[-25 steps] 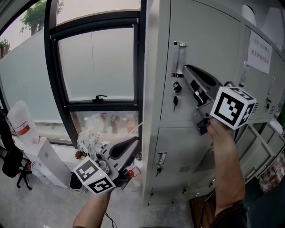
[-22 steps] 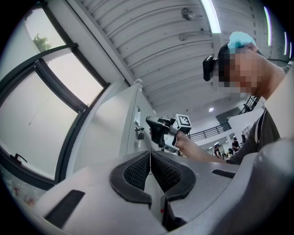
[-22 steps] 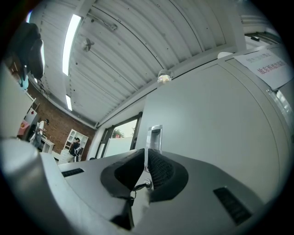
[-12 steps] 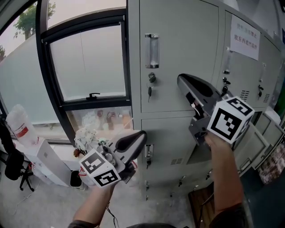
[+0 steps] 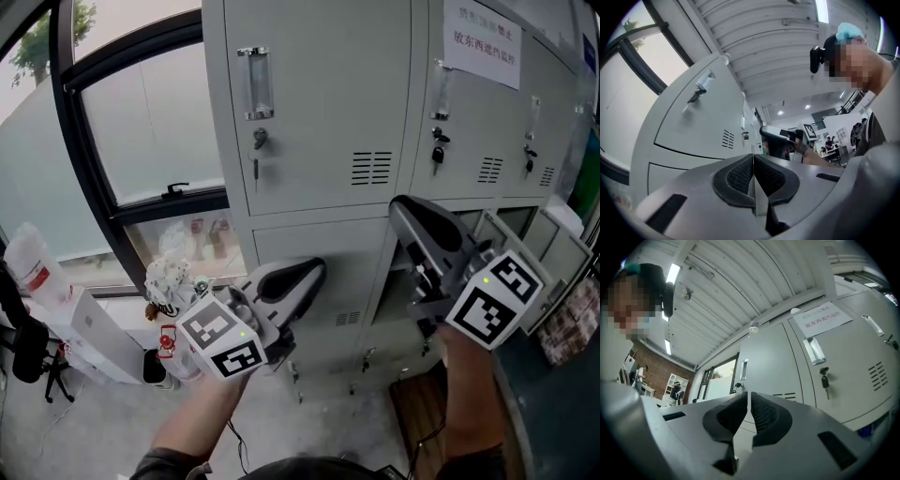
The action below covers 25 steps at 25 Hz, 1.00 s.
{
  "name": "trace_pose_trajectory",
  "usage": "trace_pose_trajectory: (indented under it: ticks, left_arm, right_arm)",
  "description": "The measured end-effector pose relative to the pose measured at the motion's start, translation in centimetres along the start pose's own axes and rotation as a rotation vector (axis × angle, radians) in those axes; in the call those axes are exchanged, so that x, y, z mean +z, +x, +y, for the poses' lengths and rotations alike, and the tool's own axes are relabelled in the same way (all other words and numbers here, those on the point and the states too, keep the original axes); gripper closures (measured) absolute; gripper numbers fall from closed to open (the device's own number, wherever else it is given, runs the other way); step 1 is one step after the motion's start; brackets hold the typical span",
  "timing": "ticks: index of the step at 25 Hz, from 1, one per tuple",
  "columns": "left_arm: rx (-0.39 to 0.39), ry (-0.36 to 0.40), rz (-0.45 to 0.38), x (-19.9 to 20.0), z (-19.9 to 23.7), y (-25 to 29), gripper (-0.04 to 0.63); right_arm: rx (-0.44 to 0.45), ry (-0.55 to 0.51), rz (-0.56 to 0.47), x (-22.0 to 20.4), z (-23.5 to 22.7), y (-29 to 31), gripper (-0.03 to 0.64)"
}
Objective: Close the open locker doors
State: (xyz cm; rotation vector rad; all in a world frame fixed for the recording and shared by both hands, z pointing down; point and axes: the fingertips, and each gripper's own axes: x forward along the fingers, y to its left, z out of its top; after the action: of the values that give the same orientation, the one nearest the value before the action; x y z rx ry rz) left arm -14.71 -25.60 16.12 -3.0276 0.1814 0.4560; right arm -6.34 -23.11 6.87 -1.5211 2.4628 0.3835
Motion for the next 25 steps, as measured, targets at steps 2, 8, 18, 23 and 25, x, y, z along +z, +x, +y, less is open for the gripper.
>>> trace_pose_trajectory:
  ticks: [2, 8, 18, 23, 25]
  left_arm:
    - [-0.023, -0.006, 0.004, -0.6, -1.0, 1.5, 0.583]
    - [-0.085, -0.025, 0.012, -2.5, -4.0, 4.7, 0.586]
    - [-0.111, -0.046, 0.027, -5.5, -5.7, 6.0, 0.586]
    - [-0.099, -0.071, -0.007, -4.9, -5.3, 4.7, 0.586]
    - [-0.099, -0.075, -0.009, -4.7, -4.9, 4.0, 0.586]
  right_arm:
    - [-0.015, 0.027, 0.012, -1.1, -0.4, -1.8, 0.589]
    - [-0.076, 0.099, 0.046, -4.1, -1.6, -6.7, 0.589]
    - [-0.176, 0.183, 0.085, -8.6, -2.8, -12.2, 0.589]
    - [-0.182, 0.191, 0.101, -9.6, -1.9, -12.7, 0.589]
    - [-0.185, 0.196, 0.11, -10.1, -1.6, -12.7, 0.589]
